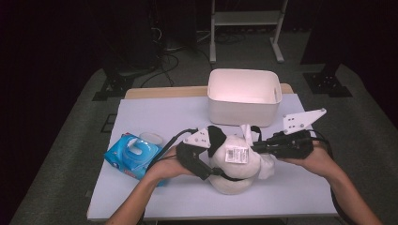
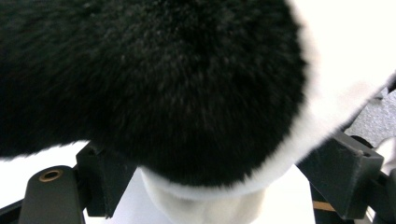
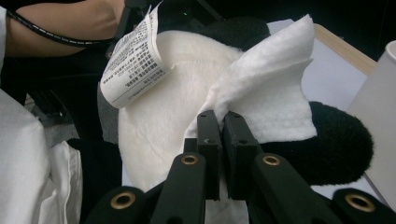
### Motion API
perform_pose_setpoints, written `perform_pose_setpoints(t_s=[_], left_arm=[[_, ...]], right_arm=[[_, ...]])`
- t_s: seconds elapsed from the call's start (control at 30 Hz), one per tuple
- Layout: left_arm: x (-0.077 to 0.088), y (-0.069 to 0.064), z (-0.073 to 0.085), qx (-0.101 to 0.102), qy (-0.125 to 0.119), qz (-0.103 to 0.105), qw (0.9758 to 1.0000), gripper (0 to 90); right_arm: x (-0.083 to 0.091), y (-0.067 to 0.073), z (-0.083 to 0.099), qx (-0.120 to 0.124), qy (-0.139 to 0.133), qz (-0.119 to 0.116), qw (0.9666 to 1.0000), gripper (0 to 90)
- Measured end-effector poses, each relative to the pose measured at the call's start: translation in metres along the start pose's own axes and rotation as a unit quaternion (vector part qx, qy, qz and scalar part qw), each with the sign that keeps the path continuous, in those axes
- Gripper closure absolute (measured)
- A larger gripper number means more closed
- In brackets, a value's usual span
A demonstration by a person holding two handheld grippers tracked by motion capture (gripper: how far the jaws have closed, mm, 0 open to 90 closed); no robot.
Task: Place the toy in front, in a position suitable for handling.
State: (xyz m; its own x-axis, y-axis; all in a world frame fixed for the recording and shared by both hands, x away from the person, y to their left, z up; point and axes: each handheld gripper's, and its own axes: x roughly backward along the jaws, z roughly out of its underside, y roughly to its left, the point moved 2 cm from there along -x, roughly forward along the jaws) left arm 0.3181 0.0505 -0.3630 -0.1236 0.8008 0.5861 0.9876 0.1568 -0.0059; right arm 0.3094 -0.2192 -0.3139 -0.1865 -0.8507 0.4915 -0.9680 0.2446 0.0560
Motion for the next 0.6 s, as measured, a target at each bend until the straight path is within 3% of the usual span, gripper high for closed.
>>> perform_pose_setpoints(t_s=[0.13, 0.2, 0.33, 0.6], left_arm=[[0.003, -0.001, 0.001, -0.022, -0.021, -0.006, 0.9995, 37.9], [0.003, -0.002, 0.001, -0.035, -0.025, -0.007, 0.9991, 43.8], [0.002, -0.001, 0.000, -0.047, -0.027, 0.008, 0.9985, 46.7], [0.003, 0.001, 0.003, -0.050, -0.035, 0.013, 0.9980, 47.6]], right_arm=[[-0.001, 0.007, -0.005, 0.014, 0.012, 0.002, 0.9998, 85.8], [0.001, 0.008, -0.004, 0.011, 0.012, 0.000, 0.9999, 85.8], [0.006, 0.009, 0.000, 0.006, 0.007, -0.001, 1.0000, 85.8], [0.011, -0.004, -0.006, 0.012, 0.004, 0.027, 0.9996, 85.8]])
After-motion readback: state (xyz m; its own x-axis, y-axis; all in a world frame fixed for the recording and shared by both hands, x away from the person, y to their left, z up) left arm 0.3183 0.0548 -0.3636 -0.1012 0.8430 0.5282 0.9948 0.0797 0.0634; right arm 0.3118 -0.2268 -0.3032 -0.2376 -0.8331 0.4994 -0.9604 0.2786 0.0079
